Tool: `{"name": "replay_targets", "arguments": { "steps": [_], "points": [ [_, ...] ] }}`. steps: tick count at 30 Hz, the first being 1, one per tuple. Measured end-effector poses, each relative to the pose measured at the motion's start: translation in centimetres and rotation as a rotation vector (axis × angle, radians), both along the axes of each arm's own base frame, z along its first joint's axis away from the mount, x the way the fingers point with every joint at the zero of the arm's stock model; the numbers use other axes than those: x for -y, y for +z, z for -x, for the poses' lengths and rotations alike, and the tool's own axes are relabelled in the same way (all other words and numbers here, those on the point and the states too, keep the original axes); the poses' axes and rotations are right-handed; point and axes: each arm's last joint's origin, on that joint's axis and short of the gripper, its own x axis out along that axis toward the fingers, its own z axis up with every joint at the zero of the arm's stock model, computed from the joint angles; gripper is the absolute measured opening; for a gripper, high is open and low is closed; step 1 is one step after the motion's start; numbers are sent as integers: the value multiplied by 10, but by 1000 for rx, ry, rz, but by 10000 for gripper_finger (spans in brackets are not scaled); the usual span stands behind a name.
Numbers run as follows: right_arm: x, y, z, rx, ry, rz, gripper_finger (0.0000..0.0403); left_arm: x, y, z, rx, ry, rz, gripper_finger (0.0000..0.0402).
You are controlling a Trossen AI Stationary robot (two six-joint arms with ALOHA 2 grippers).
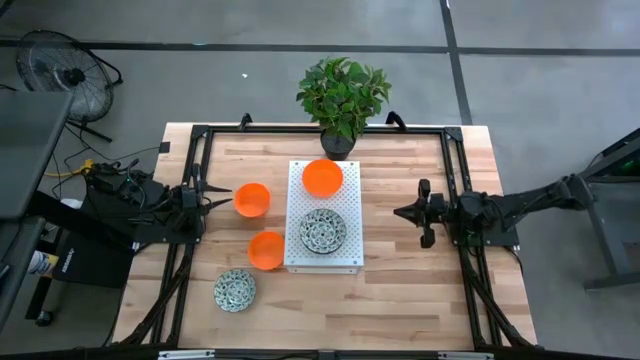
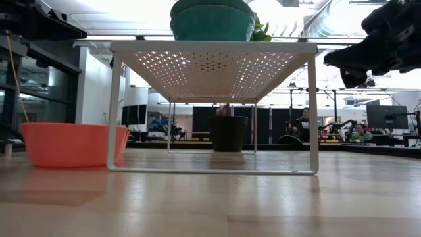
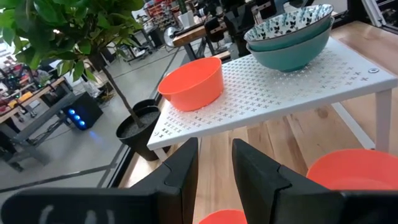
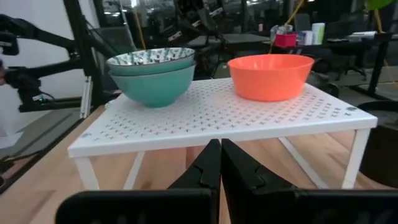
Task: Pick & Place Mini bowls
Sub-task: Stack the green white bowl on top of the green white bowl on the shelf
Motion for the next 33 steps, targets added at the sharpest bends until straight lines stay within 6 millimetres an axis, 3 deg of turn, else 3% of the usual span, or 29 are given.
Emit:
{"name": "replay_targets", "arguments": {
  "steps": [9,33],
  "points": [
    [11,-9,-1,-89,34,-30,0,0,3,0,31,3,15,95],
    [14,-7,14,-63,24,-5,0,0,2,0,14,-2,0,95]
  ]
}}
